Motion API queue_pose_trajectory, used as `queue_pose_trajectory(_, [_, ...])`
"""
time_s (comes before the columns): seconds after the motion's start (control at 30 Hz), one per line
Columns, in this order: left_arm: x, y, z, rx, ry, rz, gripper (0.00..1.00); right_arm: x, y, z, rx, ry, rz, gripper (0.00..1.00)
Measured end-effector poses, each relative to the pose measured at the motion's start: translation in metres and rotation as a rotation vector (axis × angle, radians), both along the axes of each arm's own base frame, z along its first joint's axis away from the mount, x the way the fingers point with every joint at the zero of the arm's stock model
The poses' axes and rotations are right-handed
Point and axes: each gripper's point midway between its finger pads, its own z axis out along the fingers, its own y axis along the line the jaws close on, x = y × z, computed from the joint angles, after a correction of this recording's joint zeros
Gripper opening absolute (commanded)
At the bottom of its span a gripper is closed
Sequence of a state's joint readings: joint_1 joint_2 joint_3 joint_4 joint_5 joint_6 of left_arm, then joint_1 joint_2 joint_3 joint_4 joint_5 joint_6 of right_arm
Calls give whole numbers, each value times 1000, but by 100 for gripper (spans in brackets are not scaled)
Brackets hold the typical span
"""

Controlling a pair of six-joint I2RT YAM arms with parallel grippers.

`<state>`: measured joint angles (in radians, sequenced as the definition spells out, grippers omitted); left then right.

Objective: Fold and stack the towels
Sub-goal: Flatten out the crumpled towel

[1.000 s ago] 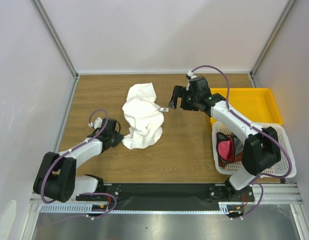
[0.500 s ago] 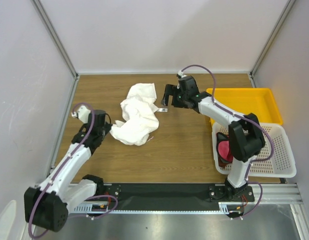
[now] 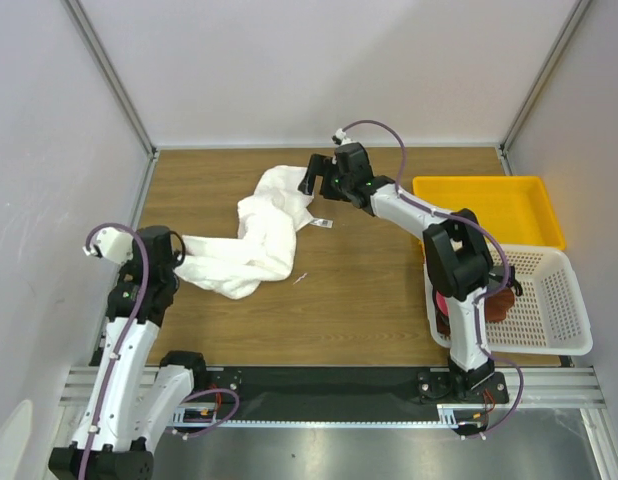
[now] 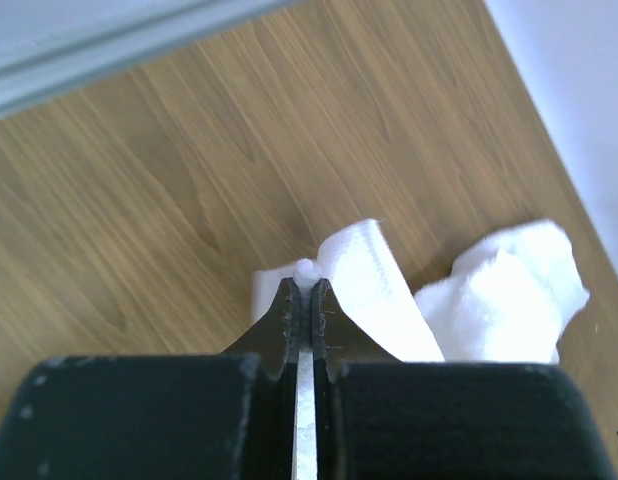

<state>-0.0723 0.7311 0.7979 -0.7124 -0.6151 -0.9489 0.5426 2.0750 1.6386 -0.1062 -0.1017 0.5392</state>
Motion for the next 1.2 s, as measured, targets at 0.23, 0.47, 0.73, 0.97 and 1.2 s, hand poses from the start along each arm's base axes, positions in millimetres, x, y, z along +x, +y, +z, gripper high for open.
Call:
queue_pose_trajectory(0.23, [-22, 32, 23, 75, 12, 141, 0, 20, 26, -20, 5, -13, 5, 96])
queue_pose_trajectory(0.47, [-44, 58, 33, 115, 30, 268, 0, 36, 33, -40, -19, -14, -12, 95])
queue_pose_trajectory(0.73, [-57, 68, 29, 112, 55, 327, 0, 55, 41, -60, -39, -13, -31, 93])
queue_pose_trajectory(0.97, [-62, 74, 28, 105, 56, 361, 0, 54, 40, -84, -84, 26, -27, 88])
queue_pose_trajectory(1.2, [-60, 76, 27, 96, 52, 364, 0, 52, 39, -88, -92, 36, -29, 60])
